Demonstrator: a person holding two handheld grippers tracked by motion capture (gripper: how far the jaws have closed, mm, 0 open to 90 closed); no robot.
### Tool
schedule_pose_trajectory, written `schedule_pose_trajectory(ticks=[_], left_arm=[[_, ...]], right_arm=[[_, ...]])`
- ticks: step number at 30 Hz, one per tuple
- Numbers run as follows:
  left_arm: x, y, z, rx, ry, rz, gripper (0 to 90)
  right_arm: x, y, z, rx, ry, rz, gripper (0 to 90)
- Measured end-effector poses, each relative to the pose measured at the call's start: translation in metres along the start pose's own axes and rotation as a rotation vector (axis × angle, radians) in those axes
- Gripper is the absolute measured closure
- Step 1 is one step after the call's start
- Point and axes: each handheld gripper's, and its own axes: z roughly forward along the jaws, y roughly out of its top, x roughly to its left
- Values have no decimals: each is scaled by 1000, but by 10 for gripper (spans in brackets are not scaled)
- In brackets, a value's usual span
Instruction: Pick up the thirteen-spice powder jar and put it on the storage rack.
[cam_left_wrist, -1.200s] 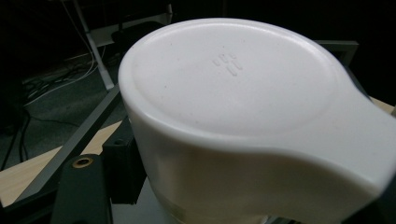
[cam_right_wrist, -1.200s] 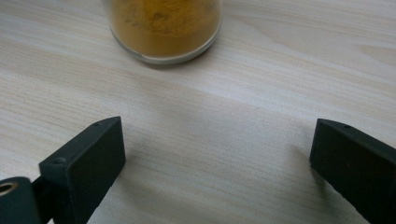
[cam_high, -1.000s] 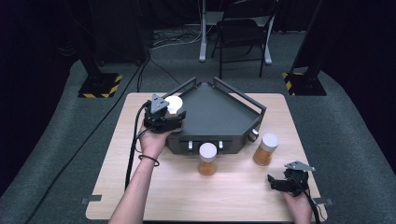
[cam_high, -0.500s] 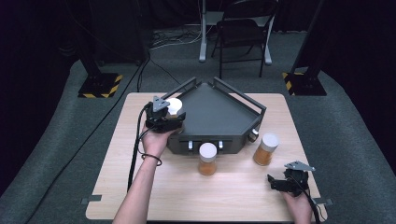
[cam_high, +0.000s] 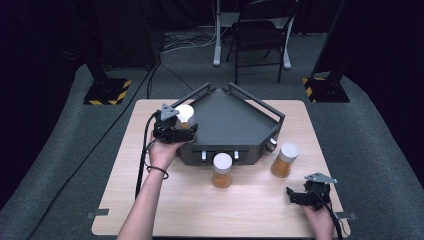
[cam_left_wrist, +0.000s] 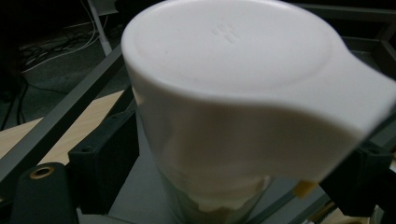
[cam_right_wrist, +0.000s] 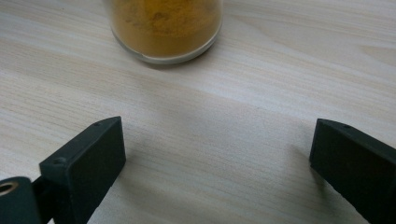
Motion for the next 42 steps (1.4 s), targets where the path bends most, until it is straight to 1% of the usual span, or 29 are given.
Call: schedule_pose_trajectory(ticks=[2, 5, 7, 10, 12, 16, 18, 21, 28, 33, 42], left_arm=[[2, -3, -4, 4, -3, 4, 127], [4, -12, -12, -5, -14, 3, 124], [4, -17, -17, -1, -20, 17, 124], [4, -29, -26, 1, -18, 37, 124], [6, -36, -32, -4, -20, 34, 124], [11, -56, -43, -17, -32, 23, 124], [13, -67, -47, -23, -40, 9, 124], [13, -76, -52, -14, -30, 17, 124], [18, -104, -63, -23, -49, -1, 124], [17, -121, -70, -23, -40, -5, 124], [19, -152, -74, 5, -24, -29, 124]], right_arm=[[0, 0, 0, 0, 0, 0, 24], [0, 0, 0, 0, 0, 0, 25], [0, 0, 0, 0, 0, 0, 24], [0, 0, 0, 0, 0, 0, 24], [0, 0, 0, 0, 0, 0, 25], [0, 0, 0, 0, 0, 0, 24], [0, 0, 0, 0, 0, 0, 24], [0, 0, 0, 0, -1, 0, 24], [0, 0, 0, 0, -1, 0, 24], [0, 0, 0, 0, -1, 0, 24], [0, 0, 0, 1, -1, 0, 24]])
